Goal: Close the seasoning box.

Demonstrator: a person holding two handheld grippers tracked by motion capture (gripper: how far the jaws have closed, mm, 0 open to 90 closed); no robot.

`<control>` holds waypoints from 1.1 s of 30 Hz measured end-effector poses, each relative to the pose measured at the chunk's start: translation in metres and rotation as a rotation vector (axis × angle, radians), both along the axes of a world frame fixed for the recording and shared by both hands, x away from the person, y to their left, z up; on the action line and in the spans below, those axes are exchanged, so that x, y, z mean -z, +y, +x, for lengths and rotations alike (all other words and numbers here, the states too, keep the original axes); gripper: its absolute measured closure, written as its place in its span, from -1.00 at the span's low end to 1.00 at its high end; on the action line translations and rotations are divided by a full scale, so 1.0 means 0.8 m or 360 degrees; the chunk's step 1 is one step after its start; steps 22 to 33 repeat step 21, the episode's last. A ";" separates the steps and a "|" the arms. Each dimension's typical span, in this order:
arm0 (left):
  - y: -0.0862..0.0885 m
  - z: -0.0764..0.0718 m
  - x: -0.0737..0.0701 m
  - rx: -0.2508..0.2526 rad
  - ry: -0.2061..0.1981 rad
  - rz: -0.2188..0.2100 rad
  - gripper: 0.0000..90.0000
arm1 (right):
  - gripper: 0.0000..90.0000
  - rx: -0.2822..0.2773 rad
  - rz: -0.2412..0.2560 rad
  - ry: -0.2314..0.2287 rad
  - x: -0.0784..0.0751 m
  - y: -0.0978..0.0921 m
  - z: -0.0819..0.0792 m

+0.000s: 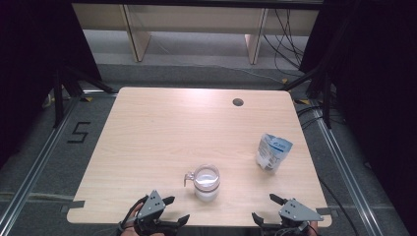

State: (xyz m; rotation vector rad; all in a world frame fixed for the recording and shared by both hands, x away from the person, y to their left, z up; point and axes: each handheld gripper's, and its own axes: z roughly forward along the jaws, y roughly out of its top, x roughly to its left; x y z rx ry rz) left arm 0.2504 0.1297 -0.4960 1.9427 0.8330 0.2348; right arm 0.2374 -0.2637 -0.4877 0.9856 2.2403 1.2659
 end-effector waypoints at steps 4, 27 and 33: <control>0.000 -0.001 0.003 0.0005 0.0007 0.0013 -0.50 | -0.65 0.0005 -0.0028 0.0022 0.001 0.002 -0.004; 0.002 0.000 0.005 -0.0052 0.0009 -0.0011 -0.50 | -0.65 0.0000 -0.0054 0.0044 0.004 0.006 -0.004; 0.002 0.000 0.005 -0.0052 0.0009 -0.0011 -0.50 | -0.65 0.0000 -0.0054 0.0044 0.004 0.006 -0.004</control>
